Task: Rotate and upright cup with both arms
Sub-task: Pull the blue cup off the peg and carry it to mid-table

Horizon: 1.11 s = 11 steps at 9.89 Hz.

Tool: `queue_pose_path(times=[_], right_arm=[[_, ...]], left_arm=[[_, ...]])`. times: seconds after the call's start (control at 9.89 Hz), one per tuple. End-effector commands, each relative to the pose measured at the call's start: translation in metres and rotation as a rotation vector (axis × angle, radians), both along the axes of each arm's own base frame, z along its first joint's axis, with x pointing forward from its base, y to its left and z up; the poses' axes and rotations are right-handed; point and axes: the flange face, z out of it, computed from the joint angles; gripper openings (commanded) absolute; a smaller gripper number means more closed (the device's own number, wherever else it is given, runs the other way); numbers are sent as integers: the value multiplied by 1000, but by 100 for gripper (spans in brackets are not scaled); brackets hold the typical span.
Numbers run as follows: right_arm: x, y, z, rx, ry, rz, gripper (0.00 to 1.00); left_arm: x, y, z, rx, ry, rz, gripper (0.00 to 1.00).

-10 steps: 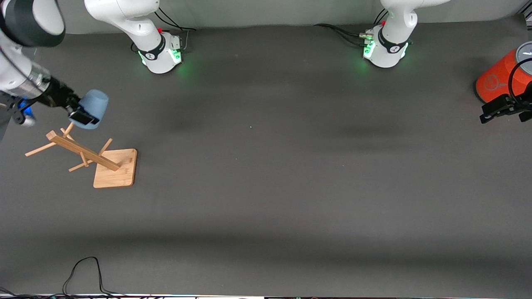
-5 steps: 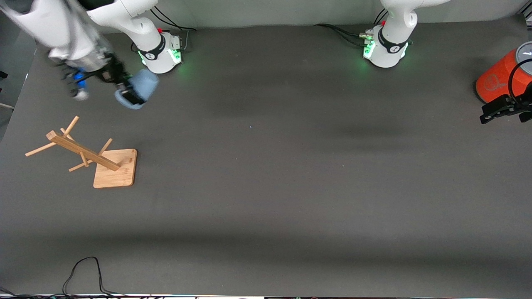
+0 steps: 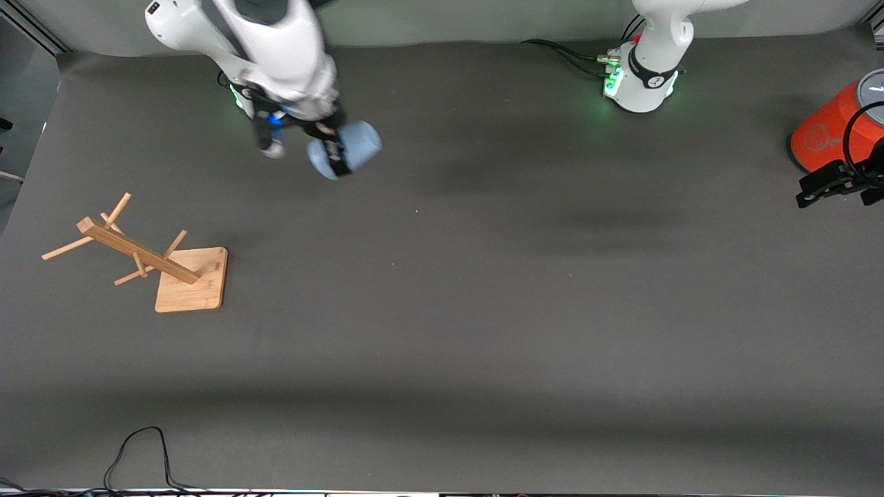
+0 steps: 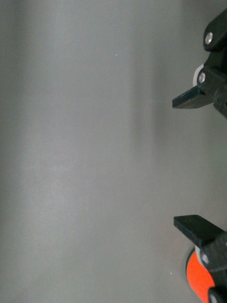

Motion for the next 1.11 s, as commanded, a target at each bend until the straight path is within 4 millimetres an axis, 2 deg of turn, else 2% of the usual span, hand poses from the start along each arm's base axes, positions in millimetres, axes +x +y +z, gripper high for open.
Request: queue_pose_path(times=[0.0,0.2,0.51,0.81,1.01], right_arm=[[22,80,-45,-48,-20,-118,62],[23,131,-97,-68,-47,-207,62],[16,186,-179,-120,-72,-283,62],[12,203,-247,-145,-88,-330,62],[9,205,-280,-160,-89,-320,62]], left_arm=[[4,4,-3,5,-10,-4,100],[5,20,-9,5,-2,17,100],[9,19,-14,5,-2,17,100],[11,15,-18,5,4,9,100],[11,15,-18,5,2,9,100]])
